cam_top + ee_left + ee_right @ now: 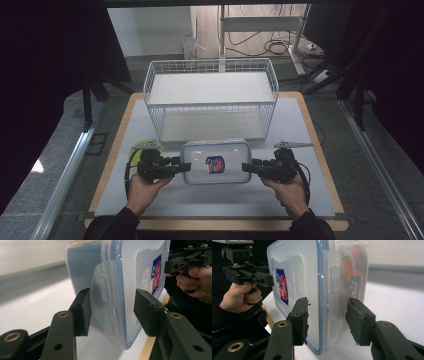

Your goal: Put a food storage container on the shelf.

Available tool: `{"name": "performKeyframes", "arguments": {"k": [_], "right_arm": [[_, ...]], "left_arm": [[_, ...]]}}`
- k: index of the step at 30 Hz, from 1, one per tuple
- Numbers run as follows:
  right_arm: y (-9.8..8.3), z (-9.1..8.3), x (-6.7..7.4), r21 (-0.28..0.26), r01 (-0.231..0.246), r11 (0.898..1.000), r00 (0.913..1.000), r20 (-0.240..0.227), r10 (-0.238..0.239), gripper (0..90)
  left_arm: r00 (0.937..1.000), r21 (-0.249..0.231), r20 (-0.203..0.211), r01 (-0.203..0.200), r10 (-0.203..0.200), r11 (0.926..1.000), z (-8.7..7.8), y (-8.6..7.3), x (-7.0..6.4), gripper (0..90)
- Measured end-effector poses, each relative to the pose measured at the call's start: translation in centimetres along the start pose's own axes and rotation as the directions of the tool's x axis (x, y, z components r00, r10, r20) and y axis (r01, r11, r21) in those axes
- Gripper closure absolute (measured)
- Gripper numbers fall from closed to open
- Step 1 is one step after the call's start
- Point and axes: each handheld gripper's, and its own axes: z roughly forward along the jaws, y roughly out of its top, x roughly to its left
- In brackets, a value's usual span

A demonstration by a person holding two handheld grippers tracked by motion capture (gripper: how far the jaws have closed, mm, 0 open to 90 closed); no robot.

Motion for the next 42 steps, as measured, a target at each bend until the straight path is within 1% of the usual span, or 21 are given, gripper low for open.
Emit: {"name": "performKeyframes", "arguments": {"k": [7, 13, 21, 24, 29, 36, 42], "right_arm": [[2.1, -0.4, 0.5, -0.019, 0.031, 0.999, 0.9995, -0.001, -0.031, 53.5], [3.9, -0.4, 0.7, -0.03, 0.036, 0.999, 0.9993, -0.012, -0.036, 53.5], [6.1, -0.1, 0.9, -0.046, 0.044, 0.998, 0.9988, -0.02, -0.045, 53.5], [7.3, -0.2, 1.1, -0.055, 0.051, 0.997, 0.9985, -0.018, -0.052, 53.5], [9.6, -0.2, 1.2, -0.072, 0.068, 0.995, 0.9974, -0.017, -0.07, 53.5], [12.4, -0.2, 1.1, -0.091, 0.084, 0.992, 0.9964, -0.007, -0.085, 53.5], [14.4, -0.1, 0.9, -0.103, 0.08, 0.991, 0.9966, -0.009, -0.081, 53.5]], "left_arm": [[0.9997, -0.011, -0.008, -0.023, 0.023, 0.9997, -0.8, 2.2, -0.2, 49.4], [0.9994, -0.024, -0.016, -0.031, 0.031, 0.9992, -1.6, 4.1, -0.1, 49.6], [0.9993, -0.039, -0.016, -0.034, 0.033, 0.9987, -2.5, 6.7, 0.4, 50.1], [0.9994, -0.05, -0.015, -0.032, 0.031, 0.9983, -2.8, 7.8, 0.6, 50.1], [0.9991, -0.059, -0.018, -0.04, 0.039, 0.9975, -3.2, 9.8, 0.9, 50.1], [0.9992, -0.072, -0.014, -0.037, 0.036, 0.9967, -3.5, 12.4, 1.7, 50.1], [0.9992, -0.079, -0.016, -0.038, 0.037, 0.9961, -3.7, 14.7, 2.3, 50.0]]}}
